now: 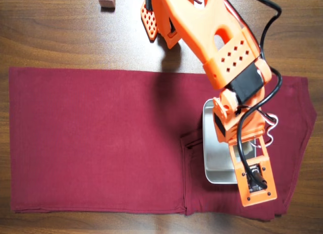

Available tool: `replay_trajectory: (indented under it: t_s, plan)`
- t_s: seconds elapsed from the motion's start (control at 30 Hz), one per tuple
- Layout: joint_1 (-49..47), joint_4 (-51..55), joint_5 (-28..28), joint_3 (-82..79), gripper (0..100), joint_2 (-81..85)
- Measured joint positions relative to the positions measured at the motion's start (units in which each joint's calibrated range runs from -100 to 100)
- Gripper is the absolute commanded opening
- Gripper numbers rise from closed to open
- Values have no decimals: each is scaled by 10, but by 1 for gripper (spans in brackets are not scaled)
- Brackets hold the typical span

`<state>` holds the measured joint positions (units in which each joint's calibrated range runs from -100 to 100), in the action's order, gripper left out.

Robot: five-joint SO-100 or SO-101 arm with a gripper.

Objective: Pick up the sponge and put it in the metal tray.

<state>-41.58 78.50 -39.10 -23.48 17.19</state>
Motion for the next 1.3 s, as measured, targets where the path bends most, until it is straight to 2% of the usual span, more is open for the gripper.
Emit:
replay_trajectory:
  t_s: [0.03, 0.13, 0.5, 0.77, 0.8, 0.83, 0.9, 0.93, 1.07, 1.1, 1.23, 1.3]
  plan:
    - [6, 0, 1, 0, 34, 0]
    - [24, 11, -8, 0, 39, 0]
    - [50, -15, -20, 0, 42, 0]
    - [43, 15, -5, 0, 53, 0]
    - [43, 15, -7, 0, 51, 0]
    - [43, 14, -11, 0, 42, 0]
    - [43, 0, -18, 0, 6, 0]
    - [43, -24, -16, 0, 0, 0]
    - [76, -151, -48, -11, 0, 20]
    - [102, -211, -58, -28, 0, 41]
    - [232, -559, -100, -320, 0, 258]
    - [277, -618, -92, -449, 0, 397]
